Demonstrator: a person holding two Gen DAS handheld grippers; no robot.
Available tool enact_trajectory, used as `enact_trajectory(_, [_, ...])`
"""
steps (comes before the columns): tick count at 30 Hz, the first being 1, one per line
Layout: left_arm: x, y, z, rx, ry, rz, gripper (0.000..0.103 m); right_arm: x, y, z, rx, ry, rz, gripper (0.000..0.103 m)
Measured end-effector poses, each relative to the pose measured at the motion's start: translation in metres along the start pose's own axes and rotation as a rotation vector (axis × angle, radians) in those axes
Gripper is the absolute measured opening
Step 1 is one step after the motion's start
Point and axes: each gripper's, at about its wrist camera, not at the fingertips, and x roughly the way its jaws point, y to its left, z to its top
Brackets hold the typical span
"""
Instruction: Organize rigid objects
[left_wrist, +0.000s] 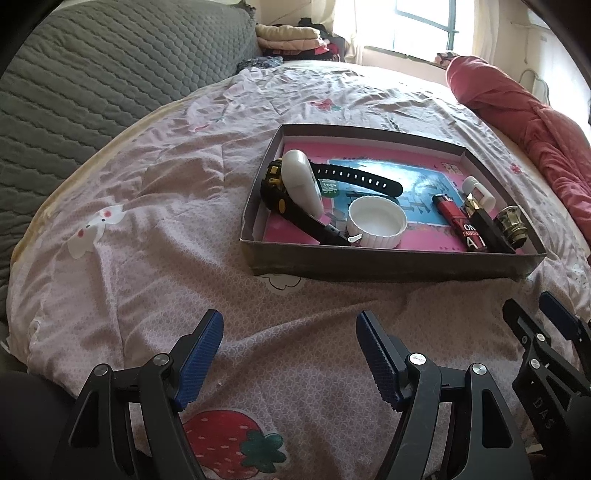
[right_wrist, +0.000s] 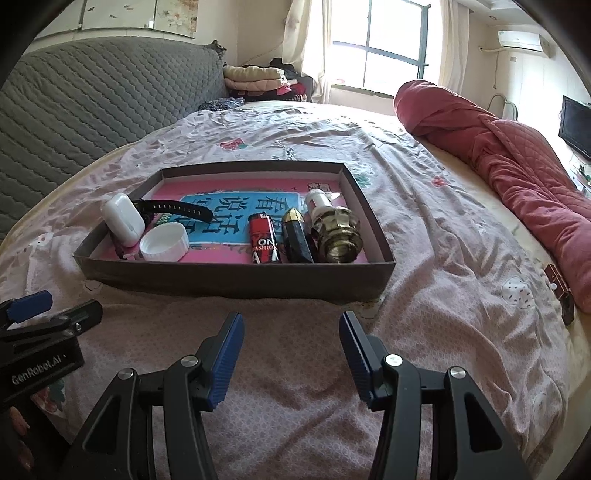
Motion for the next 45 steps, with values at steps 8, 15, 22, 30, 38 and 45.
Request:
enact_trajectory(8, [-0.0016, -0.0008, -0.0011, 0.002, -0.005, -0.001, 0.076, 0.0021, -0.0001, -0.0018, -0.002, 0.008, -0.006, 0.053])
enact_trajectory(15, [-0.0012, -0.0018, -0.0015, 0.004, -0.002, -0.004, 0.076, 0.0047, 0.0012, -0.0037, -0.010, 0.023, -0.004, 0.053])
enact_trajectory(22, [-0.0027, -0.0021, -0.0014, 0.006, -0.006, -0.008, 0.076, 0.0043, 0.0003, -0.0037, -0.009, 0.020, -0.008, 0.053])
enact_trajectory(30, [-0.0035, -0.0026, -0.0014, 0.012, -0.008, -0.009, 0.076, 0.0034, -0.0003, -0.0033, -0.007, 0.018, -0.014, 0.053])
enact_trajectory(38, [-0.0033, -0.0019, -0.0012, 0.012, -0.006, -0.010, 0.076, 0.0038, 0.0004, -0.0036, -0.007, 0.021, -0.017, 0.053])
enact_trajectory(45, [-0.0037, -0.0026, -0.0014, 0.017, -0.010, -0.012, 0.076, 0.0038, -0.0007, -0.0039, -0.008, 0.023, -0.019, 0.053])
